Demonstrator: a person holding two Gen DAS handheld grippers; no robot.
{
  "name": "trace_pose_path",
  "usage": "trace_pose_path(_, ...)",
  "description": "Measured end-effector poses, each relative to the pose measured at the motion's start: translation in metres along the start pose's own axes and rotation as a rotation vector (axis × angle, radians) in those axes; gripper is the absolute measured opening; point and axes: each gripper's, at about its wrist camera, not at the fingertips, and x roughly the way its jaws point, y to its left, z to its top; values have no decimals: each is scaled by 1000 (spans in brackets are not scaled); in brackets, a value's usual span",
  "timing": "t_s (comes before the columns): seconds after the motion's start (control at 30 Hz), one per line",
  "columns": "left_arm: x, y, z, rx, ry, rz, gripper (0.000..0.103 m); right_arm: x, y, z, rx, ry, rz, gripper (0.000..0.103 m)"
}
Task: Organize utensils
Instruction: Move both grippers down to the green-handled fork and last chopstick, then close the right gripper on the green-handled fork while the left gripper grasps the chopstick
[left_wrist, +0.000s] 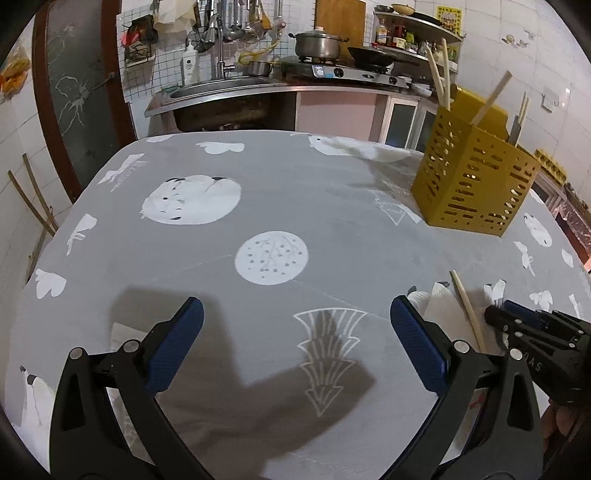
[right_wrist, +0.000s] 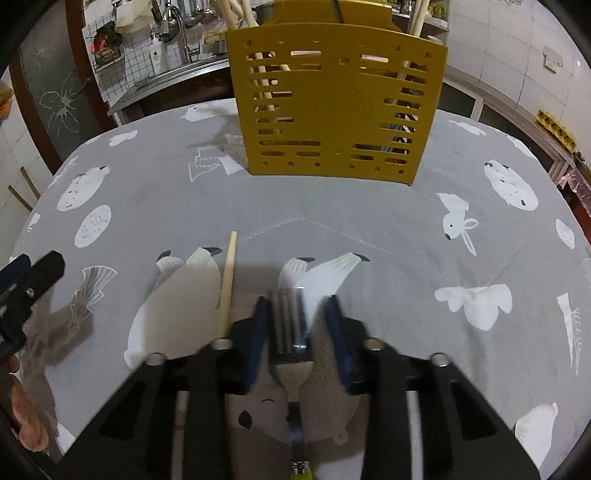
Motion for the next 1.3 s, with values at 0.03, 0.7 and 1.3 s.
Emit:
trace_pose_path(0.03,1,-2,0,-3,3,-4,98,-1,-3,0,9,-2,14,22)
trace_pose_path(0.7,36,-112,2,27,100,-82,81,-12,-101,6,80,-32,-54,22)
trace_pose_path(1.3,61,-161,10,152,180,-114,6,-7,-121,4,142,-46,-11,22)
